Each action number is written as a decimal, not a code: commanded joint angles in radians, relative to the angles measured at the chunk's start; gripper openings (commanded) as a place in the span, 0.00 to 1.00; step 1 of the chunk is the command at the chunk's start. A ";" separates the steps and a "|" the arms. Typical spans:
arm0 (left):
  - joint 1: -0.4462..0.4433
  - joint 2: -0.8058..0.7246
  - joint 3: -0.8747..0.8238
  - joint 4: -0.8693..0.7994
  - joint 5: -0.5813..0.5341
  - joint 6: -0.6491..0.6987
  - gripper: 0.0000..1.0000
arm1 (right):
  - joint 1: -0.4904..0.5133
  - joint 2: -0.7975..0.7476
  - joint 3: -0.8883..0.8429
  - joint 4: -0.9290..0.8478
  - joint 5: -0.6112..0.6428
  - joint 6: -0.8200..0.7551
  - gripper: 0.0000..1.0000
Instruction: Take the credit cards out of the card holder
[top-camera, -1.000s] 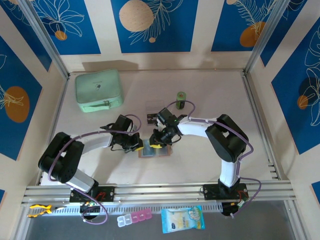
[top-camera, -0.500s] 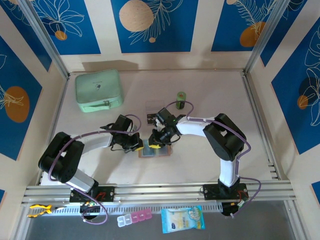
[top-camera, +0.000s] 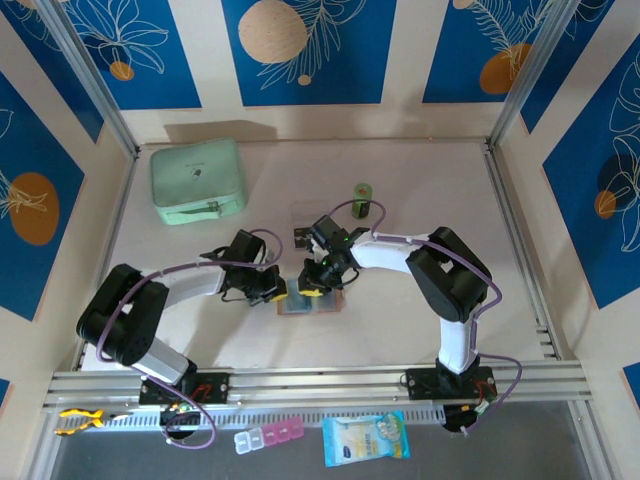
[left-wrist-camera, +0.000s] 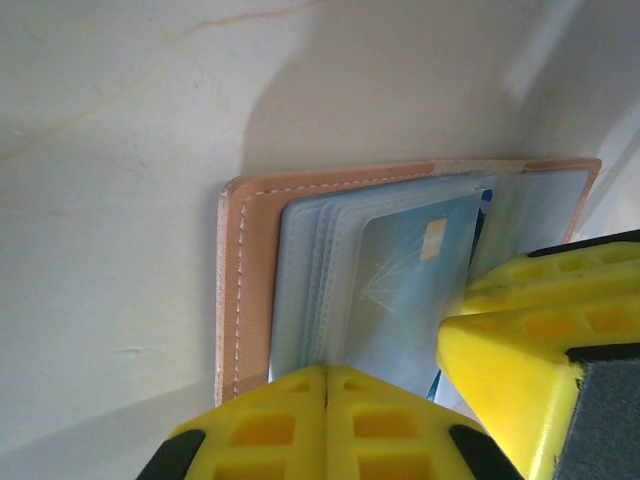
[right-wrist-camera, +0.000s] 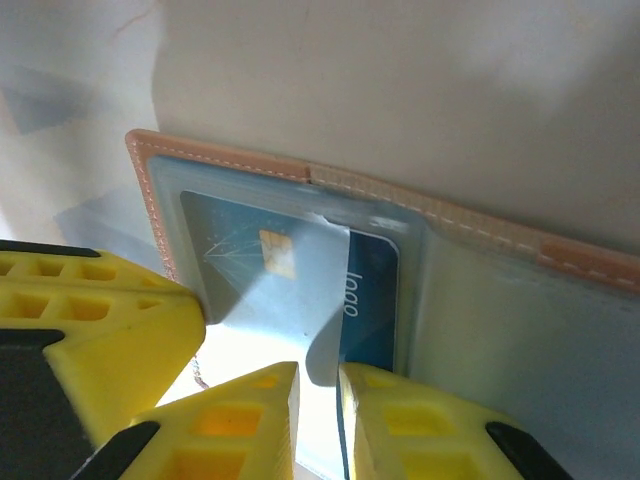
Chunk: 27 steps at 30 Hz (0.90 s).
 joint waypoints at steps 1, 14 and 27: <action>0.008 0.013 -0.026 -0.024 -0.011 0.023 0.01 | 0.005 -0.025 0.006 -0.077 0.060 -0.020 0.20; 0.008 0.000 -0.012 -0.024 -0.001 0.012 0.00 | 0.008 -0.046 0.013 -0.102 0.081 -0.034 0.20; -0.002 -0.060 0.046 -0.096 0.007 0.027 0.00 | -0.002 -0.149 -0.018 -0.059 0.081 -0.033 0.21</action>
